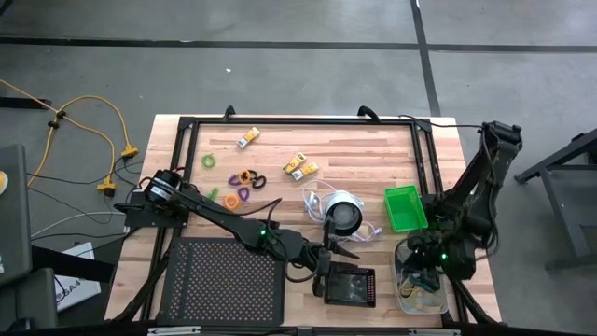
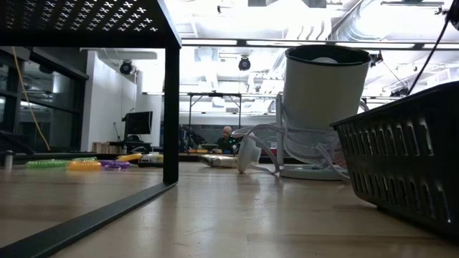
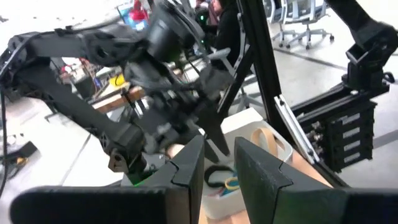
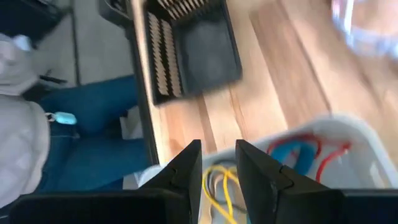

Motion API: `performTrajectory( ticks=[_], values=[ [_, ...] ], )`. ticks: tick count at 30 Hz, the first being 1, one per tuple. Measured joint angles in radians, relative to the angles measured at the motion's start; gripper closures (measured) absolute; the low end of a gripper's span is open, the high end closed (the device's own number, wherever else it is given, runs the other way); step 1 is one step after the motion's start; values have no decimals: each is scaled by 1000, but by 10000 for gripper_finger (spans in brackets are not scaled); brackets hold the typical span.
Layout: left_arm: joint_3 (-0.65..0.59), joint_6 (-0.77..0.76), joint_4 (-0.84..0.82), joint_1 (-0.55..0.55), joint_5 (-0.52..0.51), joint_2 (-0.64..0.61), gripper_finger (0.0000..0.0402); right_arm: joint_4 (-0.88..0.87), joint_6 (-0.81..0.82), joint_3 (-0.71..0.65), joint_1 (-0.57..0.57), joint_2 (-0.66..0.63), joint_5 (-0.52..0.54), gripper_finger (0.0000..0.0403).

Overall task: Pick & Place Office Desk Supplies
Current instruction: Put the middle yellow crayon box into the black bin

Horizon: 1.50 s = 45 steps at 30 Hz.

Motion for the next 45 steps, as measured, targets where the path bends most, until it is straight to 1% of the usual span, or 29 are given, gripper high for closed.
performTrajectory(
  ticks=[6,13,18,20,29,34,36,38,42,45],
  values=[
    [0,-26,-66,8,-14,-19,318,0,-238,0,-91,-141,25,317],
    [0,-35,-132,22,-18,-46,318,-4,-479,0,-176,-285,129,317],
    [0,-47,-242,49,-45,-101,318,-24,-623,0,-246,-383,214,317],
    [0,-62,-270,70,-42,-120,318,-34,-679,0,-271,-430,261,317],
    [-1,-137,-487,192,-30,-203,318,-54,-913,0,-362,-624,544,317],
    [0,-119,-510,266,-21,-230,318,-52,-1002,0,-386,-704,692,317],
    [-1,-94,-538,305,25,-247,318,-55,-1026,0,-390,-726,748,317],
    [0,-90,-538,355,108,-258,318,-58,-1030,0,-391,-746,788,317],
    [0,-119,-598,471,291,-267,318,-68,-1016,0,-391,-777,814,317],
    [0,-138,-620,547,378,-266,318,-84,-1013,-1,-391,-781,815,317]
  ],
)
